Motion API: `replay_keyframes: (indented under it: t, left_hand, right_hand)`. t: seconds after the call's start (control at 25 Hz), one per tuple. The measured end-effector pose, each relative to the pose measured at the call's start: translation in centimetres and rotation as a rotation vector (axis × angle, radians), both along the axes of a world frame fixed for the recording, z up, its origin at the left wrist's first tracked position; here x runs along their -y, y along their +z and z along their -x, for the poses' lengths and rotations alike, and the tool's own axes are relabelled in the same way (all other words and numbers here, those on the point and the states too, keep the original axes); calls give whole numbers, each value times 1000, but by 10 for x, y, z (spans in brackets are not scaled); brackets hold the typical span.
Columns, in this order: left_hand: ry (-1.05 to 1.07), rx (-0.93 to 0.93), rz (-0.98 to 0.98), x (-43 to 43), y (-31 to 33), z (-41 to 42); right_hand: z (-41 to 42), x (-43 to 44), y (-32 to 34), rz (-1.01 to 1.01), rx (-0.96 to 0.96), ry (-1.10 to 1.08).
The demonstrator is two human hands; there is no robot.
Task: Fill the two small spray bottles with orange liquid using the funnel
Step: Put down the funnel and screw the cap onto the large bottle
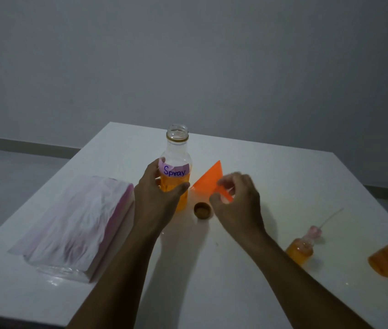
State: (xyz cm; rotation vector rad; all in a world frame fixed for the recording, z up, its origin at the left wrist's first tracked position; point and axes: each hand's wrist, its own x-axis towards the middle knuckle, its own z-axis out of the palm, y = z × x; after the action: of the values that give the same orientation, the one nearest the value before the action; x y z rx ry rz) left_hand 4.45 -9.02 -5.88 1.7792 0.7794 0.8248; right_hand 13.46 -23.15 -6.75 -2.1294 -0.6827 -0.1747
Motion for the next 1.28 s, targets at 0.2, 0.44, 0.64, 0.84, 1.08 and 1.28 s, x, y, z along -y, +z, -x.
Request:
replay_keyframes:
  t: [0.2,0.44,0.64,0.84,1.08,1.28]
  left_hand:
    - [-55,-12,-26,1,-5,5]
    - [-95,18,-49,1,-12,9]
    - [-117,-25,-83,-1,-23,11]
    - [-173,-158,-66,-13,-29,6]
    - [-181,-164,-105,-18,-33,6]
    - [-183,-168,-97,-21,-34,6]
  right_hand:
    - [13,-2,-22,251,-37,201]
    - [1,2,28,134,-62,239]
    - [-12,-27,114,-198,-44,281]
    - [-15,-53,140,-134,-75,446]
    - [-24,-63,154,211,51,615]
    - [-26,-72,177,570,358,719]
